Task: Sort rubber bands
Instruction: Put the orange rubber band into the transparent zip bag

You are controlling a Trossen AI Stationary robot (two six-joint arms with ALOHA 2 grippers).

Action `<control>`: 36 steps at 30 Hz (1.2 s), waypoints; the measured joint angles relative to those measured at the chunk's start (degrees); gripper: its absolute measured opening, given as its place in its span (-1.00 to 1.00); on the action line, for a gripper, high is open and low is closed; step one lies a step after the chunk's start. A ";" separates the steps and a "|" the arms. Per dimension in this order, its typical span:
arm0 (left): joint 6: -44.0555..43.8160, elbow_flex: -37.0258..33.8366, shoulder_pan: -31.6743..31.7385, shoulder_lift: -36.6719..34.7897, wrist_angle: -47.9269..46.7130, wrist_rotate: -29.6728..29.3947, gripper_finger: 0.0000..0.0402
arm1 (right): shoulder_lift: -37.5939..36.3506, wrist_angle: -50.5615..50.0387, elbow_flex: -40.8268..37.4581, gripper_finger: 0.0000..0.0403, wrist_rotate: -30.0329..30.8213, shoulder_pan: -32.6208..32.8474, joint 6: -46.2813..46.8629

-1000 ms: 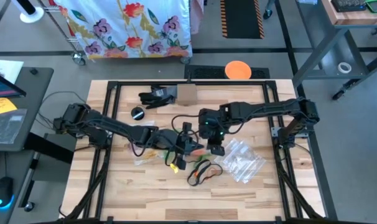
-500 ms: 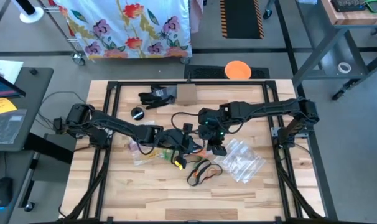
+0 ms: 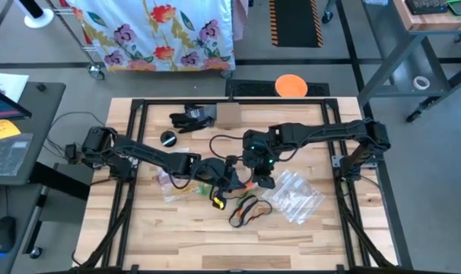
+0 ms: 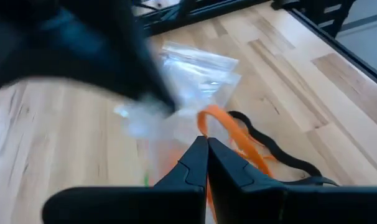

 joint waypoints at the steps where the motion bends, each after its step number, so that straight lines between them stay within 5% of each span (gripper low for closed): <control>1: -0.56 0.00 0.26 0.00 -0.13 0.43 -1.00 | 0.00 -0.02 0.00 -0.97 0.01 0.45 0.00; 9: -6.10 0.00 1.76 -0.02 -2.67 0.63 -1.00 | 0.00 -0.33 0.00 -0.97 -0.02 3.59 -3.42; 20: -2.32 0.00 1.42 -0.04 -0.36 0.25 -0.98 | 0.00 1.70 0.00 -0.97 -0.07 2.38 -3.69; 30: -4.46 0.04 0.78 2.21 -0.36 -3.57 -0.46 | 0.00 1.07 0.00 -0.97 0.32 2.35 -3.09; 36: -1.92 0.84 0.45 1.40 -0.72 -4.01 -0.39 | 0.02 0.18 0.00 -0.97 0.22 2.35 -2.14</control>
